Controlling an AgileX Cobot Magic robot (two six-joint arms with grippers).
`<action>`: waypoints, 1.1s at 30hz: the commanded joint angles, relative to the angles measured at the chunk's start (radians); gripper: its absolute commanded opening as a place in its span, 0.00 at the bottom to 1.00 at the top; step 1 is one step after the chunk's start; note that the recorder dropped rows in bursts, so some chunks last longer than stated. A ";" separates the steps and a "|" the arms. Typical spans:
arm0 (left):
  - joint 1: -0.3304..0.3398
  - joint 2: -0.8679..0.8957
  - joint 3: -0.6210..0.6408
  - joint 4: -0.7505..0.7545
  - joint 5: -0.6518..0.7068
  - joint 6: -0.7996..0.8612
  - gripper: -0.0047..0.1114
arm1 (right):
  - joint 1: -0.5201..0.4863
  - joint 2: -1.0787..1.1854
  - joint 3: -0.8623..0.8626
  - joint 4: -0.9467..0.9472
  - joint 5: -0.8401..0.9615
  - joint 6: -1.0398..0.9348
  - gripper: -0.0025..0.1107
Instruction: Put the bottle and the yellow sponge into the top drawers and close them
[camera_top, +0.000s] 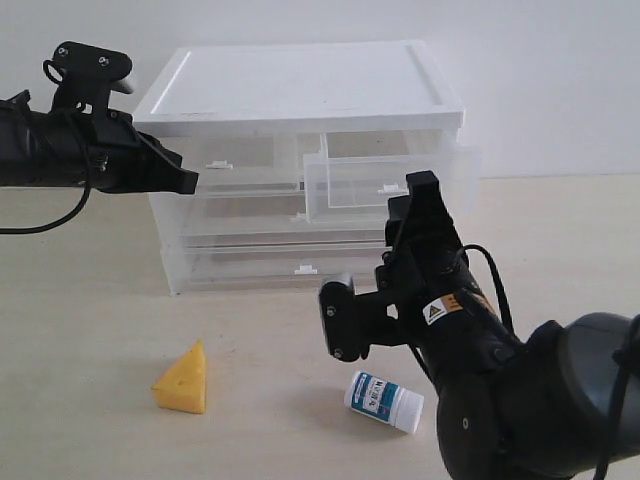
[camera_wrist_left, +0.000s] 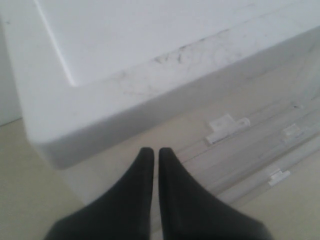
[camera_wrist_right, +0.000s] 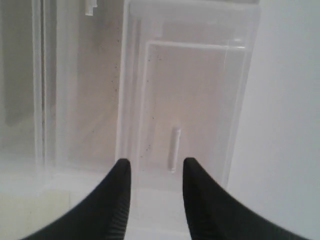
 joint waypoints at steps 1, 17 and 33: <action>0.003 0.000 -0.006 -0.009 0.008 -0.003 0.07 | -0.052 -0.011 0.002 -0.022 -0.011 -0.013 0.31; 0.003 0.000 -0.006 -0.007 0.010 -0.003 0.07 | -0.073 -0.008 -0.072 -0.097 -0.011 -0.016 0.31; 0.003 0.000 -0.006 0.003 0.010 -0.003 0.07 | -0.114 0.078 -0.108 -0.118 -0.011 0.015 0.19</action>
